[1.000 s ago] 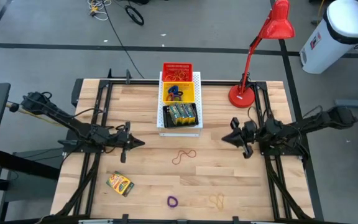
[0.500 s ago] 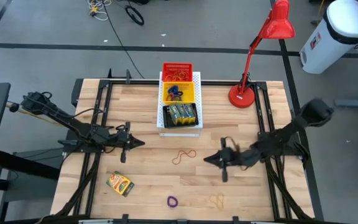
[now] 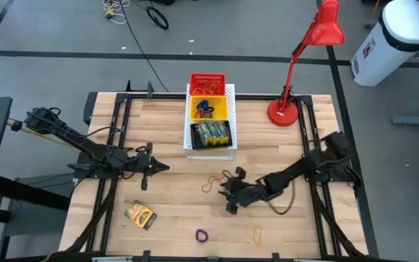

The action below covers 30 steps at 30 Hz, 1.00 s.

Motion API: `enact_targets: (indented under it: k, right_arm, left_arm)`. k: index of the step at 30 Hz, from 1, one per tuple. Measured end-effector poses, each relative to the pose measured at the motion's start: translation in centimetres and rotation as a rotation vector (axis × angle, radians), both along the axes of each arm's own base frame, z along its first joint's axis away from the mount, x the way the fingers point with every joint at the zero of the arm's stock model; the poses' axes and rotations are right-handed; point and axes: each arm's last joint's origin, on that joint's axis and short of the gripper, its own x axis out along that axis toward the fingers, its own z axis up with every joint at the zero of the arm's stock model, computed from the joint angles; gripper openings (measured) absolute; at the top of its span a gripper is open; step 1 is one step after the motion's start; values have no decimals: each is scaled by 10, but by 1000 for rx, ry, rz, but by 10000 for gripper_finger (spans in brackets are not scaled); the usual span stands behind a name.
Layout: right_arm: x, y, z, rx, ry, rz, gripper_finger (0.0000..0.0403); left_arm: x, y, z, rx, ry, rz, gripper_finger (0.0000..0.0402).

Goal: Pick & Place Office Desk Supplies
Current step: Put the red rubber band into the red bin on the shelf

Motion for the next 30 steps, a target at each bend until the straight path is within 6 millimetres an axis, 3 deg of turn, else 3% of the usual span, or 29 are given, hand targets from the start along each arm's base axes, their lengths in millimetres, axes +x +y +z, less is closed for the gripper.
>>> enact_targets:
  k: [8,18,23,30]
  right_arm:
    - [38,-25,-17,-16,124,-101,153]
    - [37,-33,-22,1,204,-110,145]
    - [37,-33,-24,0,209,-110,110]
    - [35,-29,-24,-45,223,-61,23]
  left_arm:
    - [0,0,0,0,-1,0,9]
    - [0,0,1,-3,-7,0,9]
    - [0,0,1,-3,-7,0,9]
    - [0,0,1,-3,-7,0,9]
